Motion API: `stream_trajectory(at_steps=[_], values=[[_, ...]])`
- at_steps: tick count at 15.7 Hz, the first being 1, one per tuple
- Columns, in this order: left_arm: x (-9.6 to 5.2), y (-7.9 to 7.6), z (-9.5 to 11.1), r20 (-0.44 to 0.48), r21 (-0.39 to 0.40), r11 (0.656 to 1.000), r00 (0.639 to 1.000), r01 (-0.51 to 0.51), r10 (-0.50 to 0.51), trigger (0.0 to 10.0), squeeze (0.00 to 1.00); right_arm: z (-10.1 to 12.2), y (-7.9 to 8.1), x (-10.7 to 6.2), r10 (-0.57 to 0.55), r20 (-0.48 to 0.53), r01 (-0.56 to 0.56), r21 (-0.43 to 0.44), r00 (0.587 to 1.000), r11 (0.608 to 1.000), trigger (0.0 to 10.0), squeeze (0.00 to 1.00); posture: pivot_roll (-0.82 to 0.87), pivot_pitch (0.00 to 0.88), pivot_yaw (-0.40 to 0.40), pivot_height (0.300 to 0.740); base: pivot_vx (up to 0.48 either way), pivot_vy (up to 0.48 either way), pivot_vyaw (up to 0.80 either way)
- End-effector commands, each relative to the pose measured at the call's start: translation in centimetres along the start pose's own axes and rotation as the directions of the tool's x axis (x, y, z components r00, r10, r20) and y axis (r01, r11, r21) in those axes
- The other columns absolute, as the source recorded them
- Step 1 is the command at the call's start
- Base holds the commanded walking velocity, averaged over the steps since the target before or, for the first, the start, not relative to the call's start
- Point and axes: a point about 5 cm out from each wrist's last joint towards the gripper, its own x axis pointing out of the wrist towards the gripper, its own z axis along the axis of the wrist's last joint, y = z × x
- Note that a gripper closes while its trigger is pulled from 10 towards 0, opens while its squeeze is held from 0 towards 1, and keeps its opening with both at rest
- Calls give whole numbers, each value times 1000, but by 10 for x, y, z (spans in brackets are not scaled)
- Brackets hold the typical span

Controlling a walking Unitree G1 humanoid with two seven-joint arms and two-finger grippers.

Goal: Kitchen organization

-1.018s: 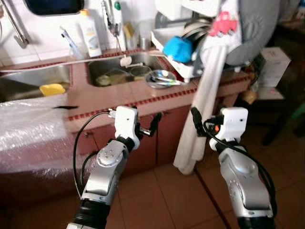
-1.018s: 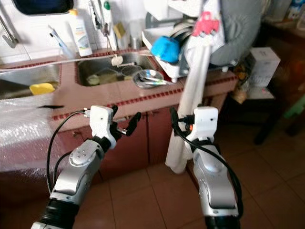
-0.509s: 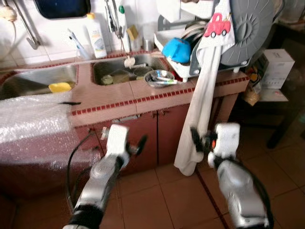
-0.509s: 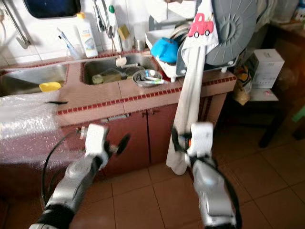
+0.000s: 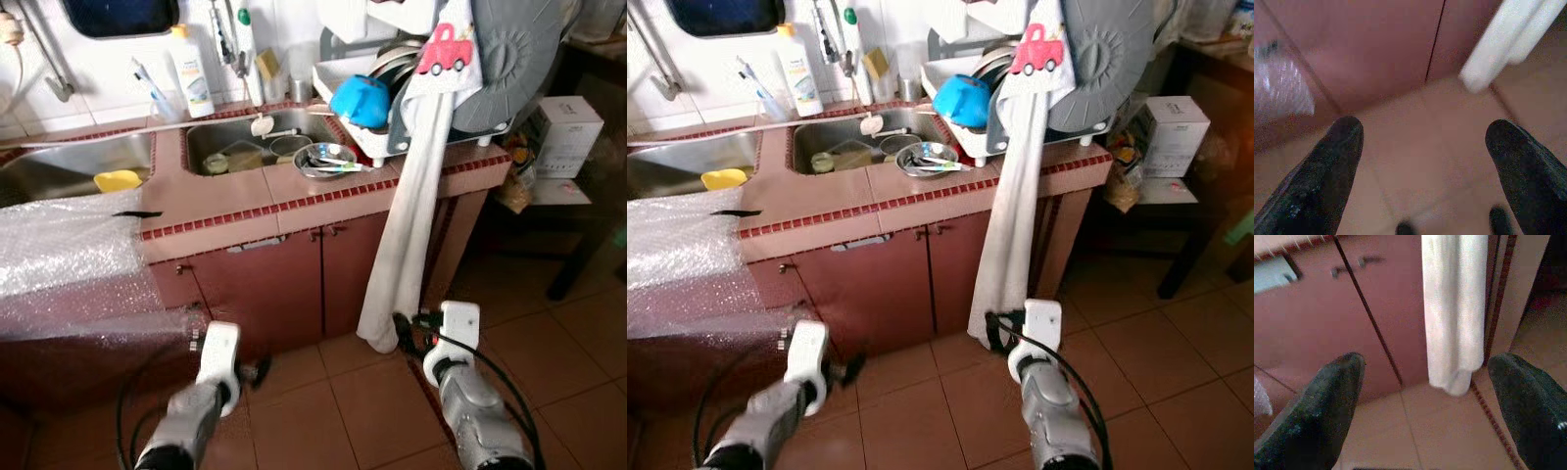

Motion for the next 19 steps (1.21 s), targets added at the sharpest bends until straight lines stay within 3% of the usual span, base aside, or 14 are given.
stream_trajectory(at_steps=[1, 3, 4, 6, 10, 19], values=[[-4, 4, -21, -94, 38, 999, 995, -18, 21, 10000, 0, -28, -12, -4, -58, -124, 63, 36, 991, 997, 10000, 0, -56, 0, 94, 740, 0, 0, 0], [-12, 6, -50, -222, 40, 999, 974, -31, 39, 10000, 0, -59, -21, -16, -102, -261, 86, -71, 960, 994, 10000, 0, -53, 0, 97, 740, 0, 0, 0], [-16, 4, -62, -279, 69, 998, 960, -2, 21, 10000, 0, -84, -29, -30, -130, -373, 78, -152, 918, 985, 10000, 0, -48, 0, 90, 740, 0, 0, 0], [-19, 2, -71, -329, 140, 989, 944, 52, -3, 10000, 0, -109, -36, -48, -128, -493, -14, -273, 861, 962, 10000, 0, -37, 0, 83, 740, 0, 0, -659], [-19, 2, -72, -339, 143, 989, 941, 37, 14, 10000, 0, -109, -38, -48, -111, -496, -56, -310, 861, 949, 10000, 0, -37, 0, 82, 740, 0, 0, -769], [-17, 0, -70, -371, 230, 970, 929, 74, 17, 10000, 0, -119, -32, -55, -85, -528, -124, -348, 845, 929, 10000, 0, -43, 0, 88, 740, 0, 0, -773]])
